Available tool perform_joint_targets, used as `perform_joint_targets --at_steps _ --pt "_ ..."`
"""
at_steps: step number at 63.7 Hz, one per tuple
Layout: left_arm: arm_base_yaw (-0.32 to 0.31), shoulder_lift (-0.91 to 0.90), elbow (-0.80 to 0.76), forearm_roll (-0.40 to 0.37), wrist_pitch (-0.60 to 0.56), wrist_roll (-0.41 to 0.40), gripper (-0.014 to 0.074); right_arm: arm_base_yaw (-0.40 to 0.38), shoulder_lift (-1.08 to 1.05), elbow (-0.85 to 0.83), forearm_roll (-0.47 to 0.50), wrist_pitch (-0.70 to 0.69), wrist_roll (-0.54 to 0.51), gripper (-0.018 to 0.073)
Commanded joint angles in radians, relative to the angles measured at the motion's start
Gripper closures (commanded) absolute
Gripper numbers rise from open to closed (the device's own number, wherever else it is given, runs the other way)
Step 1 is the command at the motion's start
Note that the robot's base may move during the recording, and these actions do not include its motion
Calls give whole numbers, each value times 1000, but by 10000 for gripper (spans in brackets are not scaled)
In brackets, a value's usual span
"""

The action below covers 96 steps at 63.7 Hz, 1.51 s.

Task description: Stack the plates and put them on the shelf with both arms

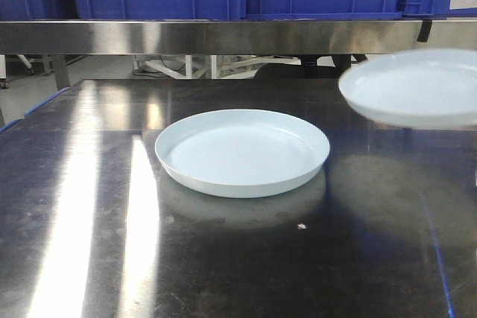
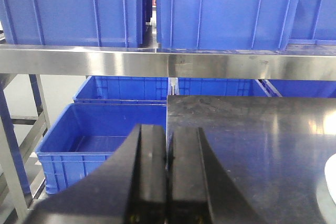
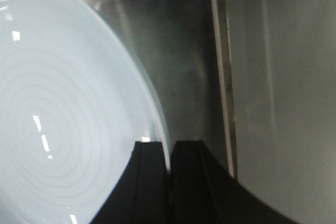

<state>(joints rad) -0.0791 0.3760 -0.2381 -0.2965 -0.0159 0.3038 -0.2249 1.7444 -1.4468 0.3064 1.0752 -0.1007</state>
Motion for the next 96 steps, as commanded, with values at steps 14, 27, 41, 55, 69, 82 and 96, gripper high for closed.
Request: perform_joint_targets --at_steps 14,27,41,55,69,82,96 --pt "1 5 -30 -3 -82 0 516 182 -94 -26 98 -11 42 506" --pt "1 5 -30 -3 -82 0 516 344 -38 -17 96 -83 132 506" --pt "1 5 -30 -3 -82 0 516 449 24 -17 96 -132 148 506" --pt "1 5 -30 -3 -82 0 516 487 69 -16 93 -155 165 506" --pt "1 5 -30 -3 -82 0 516 490 82 -16 55 -155 175 451" --pt "1 5 -30 -3 -82 0 516 493 84 -10 19 -149 209 258" --pt "1 5 -30 -3 -82 0 516 504 86 23 19 -176 212 204"
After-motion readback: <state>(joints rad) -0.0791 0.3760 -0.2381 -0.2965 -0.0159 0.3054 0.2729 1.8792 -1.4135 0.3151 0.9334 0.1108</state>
